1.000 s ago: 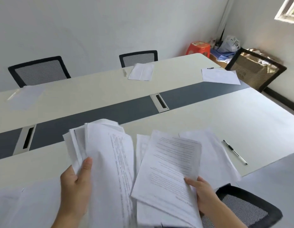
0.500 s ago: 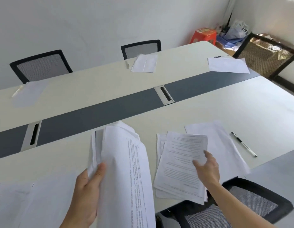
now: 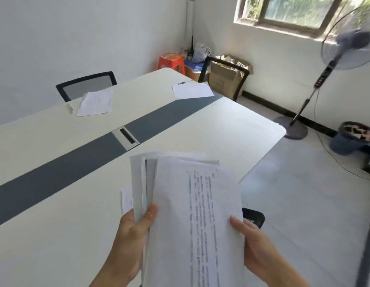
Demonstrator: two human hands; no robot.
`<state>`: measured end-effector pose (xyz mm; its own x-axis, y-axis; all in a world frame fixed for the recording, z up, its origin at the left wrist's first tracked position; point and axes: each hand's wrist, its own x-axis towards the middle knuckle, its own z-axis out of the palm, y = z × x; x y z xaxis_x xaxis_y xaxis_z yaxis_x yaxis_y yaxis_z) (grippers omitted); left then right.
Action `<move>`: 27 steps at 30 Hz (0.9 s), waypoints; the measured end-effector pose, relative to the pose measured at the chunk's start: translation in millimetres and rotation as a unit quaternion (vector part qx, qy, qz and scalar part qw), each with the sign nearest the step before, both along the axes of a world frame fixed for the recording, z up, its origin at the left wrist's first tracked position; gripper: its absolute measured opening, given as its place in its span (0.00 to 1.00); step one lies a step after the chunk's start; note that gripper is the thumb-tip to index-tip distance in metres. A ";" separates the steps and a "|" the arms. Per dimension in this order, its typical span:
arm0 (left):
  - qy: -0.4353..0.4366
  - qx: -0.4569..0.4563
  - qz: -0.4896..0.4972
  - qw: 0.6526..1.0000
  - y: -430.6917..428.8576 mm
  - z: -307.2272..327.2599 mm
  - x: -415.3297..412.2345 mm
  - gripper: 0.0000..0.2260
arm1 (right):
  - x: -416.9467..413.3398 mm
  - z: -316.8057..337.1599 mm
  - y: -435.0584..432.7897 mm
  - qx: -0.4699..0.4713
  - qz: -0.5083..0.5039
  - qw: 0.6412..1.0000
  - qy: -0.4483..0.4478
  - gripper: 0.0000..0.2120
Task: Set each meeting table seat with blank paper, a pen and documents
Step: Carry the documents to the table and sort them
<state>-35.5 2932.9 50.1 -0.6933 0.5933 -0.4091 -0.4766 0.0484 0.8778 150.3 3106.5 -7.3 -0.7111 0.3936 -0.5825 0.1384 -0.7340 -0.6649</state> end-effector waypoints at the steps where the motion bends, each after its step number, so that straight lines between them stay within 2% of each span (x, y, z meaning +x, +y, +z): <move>1: -0.006 0.004 -0.014 1.000 15.6 -1.1 13.9 0.15 | 18.2 4.0 11.0 0.007 -0.022 1.000 0.002 0.35; 6: -0.011 -0.022 -0.052 0.998 101.1 -11.6 95.6 0.12 | 110.7 13.8 70.3 0.063 -0.100 0.993 0.002 0.39; 9: -0.057 -0.023 -0.087 0.994 151.2 -18.3 146.7 0.17 | 167.3 16.2 110.0 0.054 -0.110 0.992 0.005 0.40; 11: -0.108 -0.018 -0.108 0.988 181.5 -18.8 177.2 0.14 | 199.0 18.7 132.7 0.063 -0.120 0.991 -0.008 0.35; 13: -0.150 -0.011 -0.127 0.980 212.0 -15.4 202.2 0.16 | 223.5 17.6 154.8 0.098 -0.171 0.980 -0.039 0.28; 16: -0.158 -0.003 -0.140 0.978 253.5 -10.2 224.2 0.20 | 244.9 13.1 189.0 0.153 -0.256 0.949 -0.101 0.20; 20: -0.157 -0.001 -0.147 0.977 309.9 -14.5 229.4 0.16 | 252.6 6.5 241.0 0.156 -0.329 0.924 -0.114 0.08; 24: -0.219 -0.005 -0.180 0.959 380.3 -31.1 225.0 0.21 | 253.1 -1.7 307.9 0.141 -0.385 0.908 -0.088 0.07; 27: -0.253 0.006 -0.209 0.945 447.7 -36.8 219.9 0.22 | 252.7 -5.5 369.2 0.139 -0.429 0.889 -0.081 0.07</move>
<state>184.4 3380.6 13.3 -0.1150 0.7790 -0.6164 -0.7772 0.3158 0.5442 403.0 3475.6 -12.8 0.0044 0.8952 -0.4457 -0.2828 -0.4264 -0.8592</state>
